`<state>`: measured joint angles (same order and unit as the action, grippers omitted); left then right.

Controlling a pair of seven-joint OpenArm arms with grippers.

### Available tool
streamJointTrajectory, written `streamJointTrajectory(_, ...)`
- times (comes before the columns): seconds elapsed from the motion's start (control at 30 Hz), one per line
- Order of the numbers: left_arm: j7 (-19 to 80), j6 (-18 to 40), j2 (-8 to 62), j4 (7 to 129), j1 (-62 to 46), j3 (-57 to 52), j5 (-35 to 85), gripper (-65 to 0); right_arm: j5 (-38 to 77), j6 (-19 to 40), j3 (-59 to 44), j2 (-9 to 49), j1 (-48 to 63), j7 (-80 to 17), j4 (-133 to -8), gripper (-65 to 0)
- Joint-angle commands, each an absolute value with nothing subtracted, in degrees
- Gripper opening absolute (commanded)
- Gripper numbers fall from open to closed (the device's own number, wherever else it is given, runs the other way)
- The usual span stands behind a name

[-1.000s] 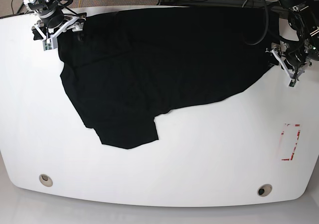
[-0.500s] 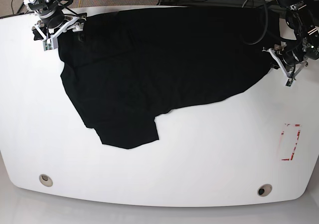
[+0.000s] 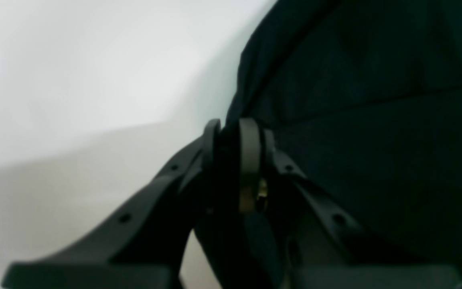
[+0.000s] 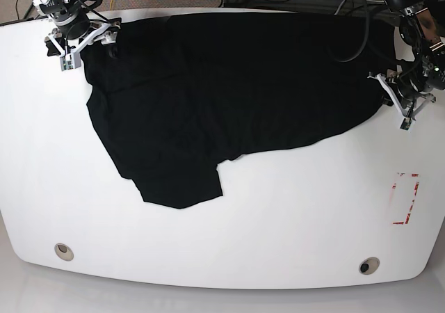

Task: Layout the t-shirt on the table in an organized manner, then fold the t-shirt properly
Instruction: 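Pinch the shirt's side edge with the left gripper and tug it outward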

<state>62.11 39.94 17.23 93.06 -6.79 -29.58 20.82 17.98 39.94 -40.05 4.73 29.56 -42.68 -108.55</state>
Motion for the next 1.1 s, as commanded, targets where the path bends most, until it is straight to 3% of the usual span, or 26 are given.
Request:
streamJointTrajectory(0.0, 61.32, 40.00, 18.42, 96.31, -6.11, -29.76, 21.32, -60.8, 18.51, 40.00, -40.40, 5.32, 29.85, -41.71, -109.49, -3.6)
streamJointTrajectory(0.47, 65.01, 40.00, 20.62, 98.95, -3.38, -26.77, 21.14, -58.7, 18.51, 40.00, -40.40, 5.23, 29.85, -41.71, -109.49, -3.6)
streamJointTrajectory(0.8, 64.84, 40.00, 20.79, 99.21, -2.77, -26.68, 21.14, -25.6, 18.59, 40.00, -40.40, 5.23, 29.85, -41.71, -109.49, -3.6)
streamJointTrajectory(1.07, 64.84, 40.00, 20.70, 98.15, 0.48, -26.68, 20.35, -23.6, 18.59, 40.00, -40.40, 5.23, 29.85, -41.71, -109.49, -3.6)
